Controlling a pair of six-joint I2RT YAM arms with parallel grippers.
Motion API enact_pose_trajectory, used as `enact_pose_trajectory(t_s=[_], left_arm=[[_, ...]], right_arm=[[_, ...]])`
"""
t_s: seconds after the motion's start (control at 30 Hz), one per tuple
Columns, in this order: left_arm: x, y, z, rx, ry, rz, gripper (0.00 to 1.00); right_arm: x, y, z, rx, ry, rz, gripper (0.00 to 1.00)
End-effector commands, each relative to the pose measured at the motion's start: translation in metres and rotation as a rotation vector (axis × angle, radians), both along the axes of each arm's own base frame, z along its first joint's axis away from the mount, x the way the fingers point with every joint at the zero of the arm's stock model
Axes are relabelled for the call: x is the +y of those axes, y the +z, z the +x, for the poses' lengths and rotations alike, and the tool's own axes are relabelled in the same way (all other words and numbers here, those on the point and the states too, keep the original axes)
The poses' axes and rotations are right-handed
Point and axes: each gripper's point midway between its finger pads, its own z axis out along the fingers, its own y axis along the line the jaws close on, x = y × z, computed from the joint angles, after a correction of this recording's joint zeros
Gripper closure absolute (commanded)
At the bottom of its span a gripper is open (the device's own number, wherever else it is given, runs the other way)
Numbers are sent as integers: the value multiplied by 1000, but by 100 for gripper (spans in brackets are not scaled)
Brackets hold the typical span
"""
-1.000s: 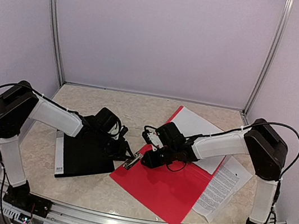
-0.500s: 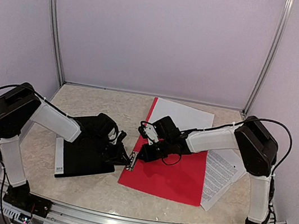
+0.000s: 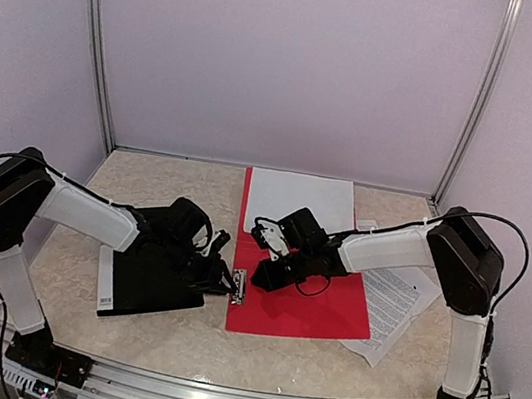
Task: Put the files into the folder
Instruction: Open the spring clip on the folder at the center of the board.
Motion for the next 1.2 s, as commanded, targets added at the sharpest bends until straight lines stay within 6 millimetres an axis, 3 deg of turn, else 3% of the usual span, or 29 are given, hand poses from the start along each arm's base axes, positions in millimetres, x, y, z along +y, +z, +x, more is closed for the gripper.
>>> enact_pose_trajectory(t_s=[0.0, 0.1, 0.3, 0.43, 0.77, 1.17], left_arm=[[18, 20, 24, -112, 81, 140, 66], [18, 26, 46, -161, 102, 220, 62], [10, 5, 67, -124, 94, 301, 64], [11, -10, 69, -81, 86, 349, 68], [16, -23, 63, -51, 94, 383, 64], [3, -29, 70, -45, 70, 375, 77]], right_arm=[[-26, 9, -5, -37, -41, -42, 85], [-31, 16, -9, -55, -63, -22, 80], [-32, 18, -22, -84, -82, -15, 80], [-36, 8, -30, -65, -89, -26, 80], [-30, -2, -37, -46, -77, -4, 80], [-26, -8, -44, -32, -67, -7, 81]])
